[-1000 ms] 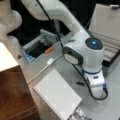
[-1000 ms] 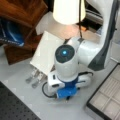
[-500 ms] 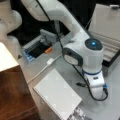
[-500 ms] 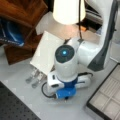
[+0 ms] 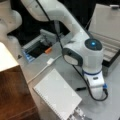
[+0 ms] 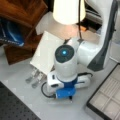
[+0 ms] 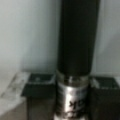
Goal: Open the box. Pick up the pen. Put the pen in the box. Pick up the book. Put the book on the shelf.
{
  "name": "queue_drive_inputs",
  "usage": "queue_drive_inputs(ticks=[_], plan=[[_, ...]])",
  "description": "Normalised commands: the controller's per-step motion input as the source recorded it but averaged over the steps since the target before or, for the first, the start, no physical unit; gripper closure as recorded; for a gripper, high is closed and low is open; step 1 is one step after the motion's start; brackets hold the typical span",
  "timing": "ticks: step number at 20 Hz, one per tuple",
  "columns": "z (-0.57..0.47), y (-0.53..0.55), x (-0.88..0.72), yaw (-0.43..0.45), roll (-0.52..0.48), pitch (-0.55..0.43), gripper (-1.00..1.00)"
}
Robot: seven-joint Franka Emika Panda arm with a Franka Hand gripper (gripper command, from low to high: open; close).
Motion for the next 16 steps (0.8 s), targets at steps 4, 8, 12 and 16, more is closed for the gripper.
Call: queue_drive_inputs(ticks=[4,8,12,16], plan=[[0.07,0.03,-0.22,-0.037,-0.145,-0.059,1.0],[0.17,0.04,-0.26,-0.057,-0.149,-0.01,1.0],[0.22,0.07,-0.24,-0.087,-0.159,0.027,1.0],[0.25,0.09,-0.21,-0.09,-0.165,0.044,1.0]])
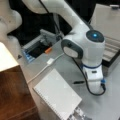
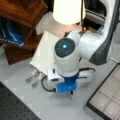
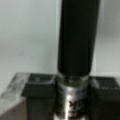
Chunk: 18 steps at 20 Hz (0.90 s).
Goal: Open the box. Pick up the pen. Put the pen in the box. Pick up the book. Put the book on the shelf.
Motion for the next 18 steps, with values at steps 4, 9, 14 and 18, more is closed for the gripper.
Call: queue_drive_inputs(ticks=[4,9,14,18], plan=[[0.29,0.11,-0.22,-0.097,-0.19,0.061,1.0],[0.3,0.1,-0.22,-0.126,-0.19,0.06,1.0],[0.23,0.17,-0.2,-0.25,-0.17,0.028,1.0],[0.19,0.34,-0.21,-0.417,-0.168,0.025,1.0]])
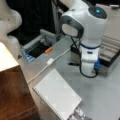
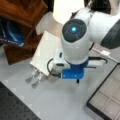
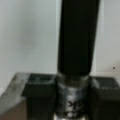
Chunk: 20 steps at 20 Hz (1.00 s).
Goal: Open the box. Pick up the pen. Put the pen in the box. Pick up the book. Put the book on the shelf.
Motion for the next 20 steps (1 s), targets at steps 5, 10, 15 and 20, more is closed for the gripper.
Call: queue_drive_inputs(ticks=[5,10,15,20], plan=[[0.27,0.43,-0.17,-0.439,-0.065,0.045,1.0],[0.3,0.41,-0.04,-0.423,0.116,0.047,1.0],[0.19,0.26,0.05,-0.35,0.18,0.063,1.0],[0.03,0.32,0.11,-0.361,0.162,0.001,1.0]])
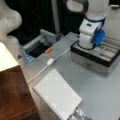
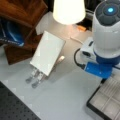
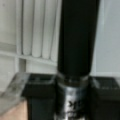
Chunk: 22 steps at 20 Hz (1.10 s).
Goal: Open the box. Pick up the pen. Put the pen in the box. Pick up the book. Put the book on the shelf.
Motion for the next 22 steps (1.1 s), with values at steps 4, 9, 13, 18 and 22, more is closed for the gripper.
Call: queue_drive_inputs(ticks=[4,9,13,18,22], plan=[[-0.09,0.43,0.1,-0.298,0.066,-0.011,1.0],[-0.12,0.38,0.11,-0.256,0.023,-0.002,1.0],[-0.07,0.22,0.12,-0.183,-0.018,0.026,1.0],[-0.09,0.22,0.1,-0.13,-0.074,0.054,1.0],[-0.1,0.21,0.08,-0.04,-0.123,0.025,1.0]])
